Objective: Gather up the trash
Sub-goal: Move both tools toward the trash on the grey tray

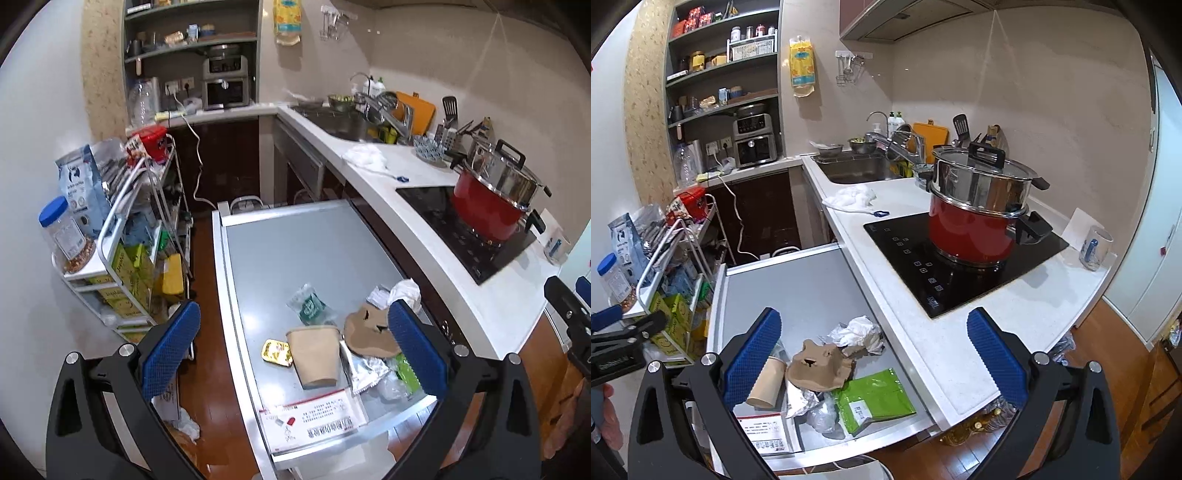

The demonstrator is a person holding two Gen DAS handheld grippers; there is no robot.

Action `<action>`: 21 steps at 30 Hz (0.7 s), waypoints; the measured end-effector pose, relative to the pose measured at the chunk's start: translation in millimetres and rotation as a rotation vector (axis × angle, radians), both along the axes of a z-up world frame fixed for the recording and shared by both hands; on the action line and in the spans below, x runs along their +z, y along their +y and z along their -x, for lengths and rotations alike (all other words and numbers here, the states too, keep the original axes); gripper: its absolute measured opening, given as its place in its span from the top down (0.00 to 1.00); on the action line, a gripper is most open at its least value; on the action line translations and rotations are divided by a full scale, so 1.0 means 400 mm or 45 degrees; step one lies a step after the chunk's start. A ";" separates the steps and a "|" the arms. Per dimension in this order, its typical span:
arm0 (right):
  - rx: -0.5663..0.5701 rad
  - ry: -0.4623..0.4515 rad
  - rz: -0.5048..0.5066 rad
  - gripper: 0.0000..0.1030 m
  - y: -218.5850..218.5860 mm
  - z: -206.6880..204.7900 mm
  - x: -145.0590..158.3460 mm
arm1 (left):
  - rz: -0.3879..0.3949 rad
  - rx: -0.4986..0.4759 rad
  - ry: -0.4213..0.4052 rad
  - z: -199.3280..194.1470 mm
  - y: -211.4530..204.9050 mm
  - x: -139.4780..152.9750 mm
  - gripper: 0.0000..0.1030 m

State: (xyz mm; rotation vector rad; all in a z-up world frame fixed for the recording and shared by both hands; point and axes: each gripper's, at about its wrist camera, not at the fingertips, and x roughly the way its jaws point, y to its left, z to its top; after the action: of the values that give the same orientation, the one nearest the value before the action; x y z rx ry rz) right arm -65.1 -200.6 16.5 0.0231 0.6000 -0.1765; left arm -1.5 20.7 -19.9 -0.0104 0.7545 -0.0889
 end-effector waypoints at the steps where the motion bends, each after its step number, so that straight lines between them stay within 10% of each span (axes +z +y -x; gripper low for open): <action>1: 0.001 0.000 0.003 0.04 0.002 -0.001 0.000 | -0.005 -0.006 -0.008 0.001 0.000 0.002 0.01; 21: 0.046 0.003 -0.045 0.04 0.014 -0.004 -0.007 | -0.085 0.051 -0.048 -0.006 0.021 0.004 0.01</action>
State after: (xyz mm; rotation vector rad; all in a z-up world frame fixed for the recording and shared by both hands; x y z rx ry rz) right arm -63.5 -194.8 13.6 0.0463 0.6058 -0.1306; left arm 1.0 29.2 -18.3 0.0398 0.7193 -0.0257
